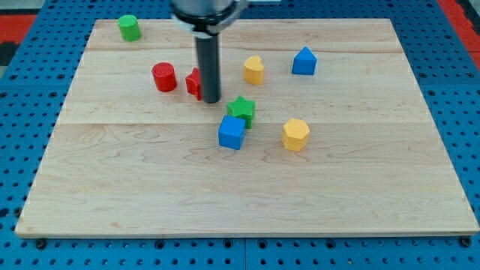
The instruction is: Place stars on either sides of the yellow heart
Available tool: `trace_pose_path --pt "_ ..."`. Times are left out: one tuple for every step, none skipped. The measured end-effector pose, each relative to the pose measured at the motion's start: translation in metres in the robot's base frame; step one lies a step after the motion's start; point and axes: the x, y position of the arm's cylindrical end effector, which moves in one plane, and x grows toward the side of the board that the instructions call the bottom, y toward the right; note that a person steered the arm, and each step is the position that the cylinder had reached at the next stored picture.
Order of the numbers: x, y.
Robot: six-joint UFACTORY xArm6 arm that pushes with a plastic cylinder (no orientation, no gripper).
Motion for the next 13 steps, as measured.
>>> trace_pose_path --pt "-0.021 -0.054" --pt "-0.049 0.002" --pt "-0.017 0.003" --pt "-0.042 0.011" --pt "-0.106 0.02" --pt "-0.132 0.06" --pt "-0.106 0.044" --pt "-0.12 0.109" --pt "-0.141 0.132" --pt "-0.15 0.061" --pt "-0.121 0.102" --pt "-0.105 0.055" --pt "-0.121 -0.013"
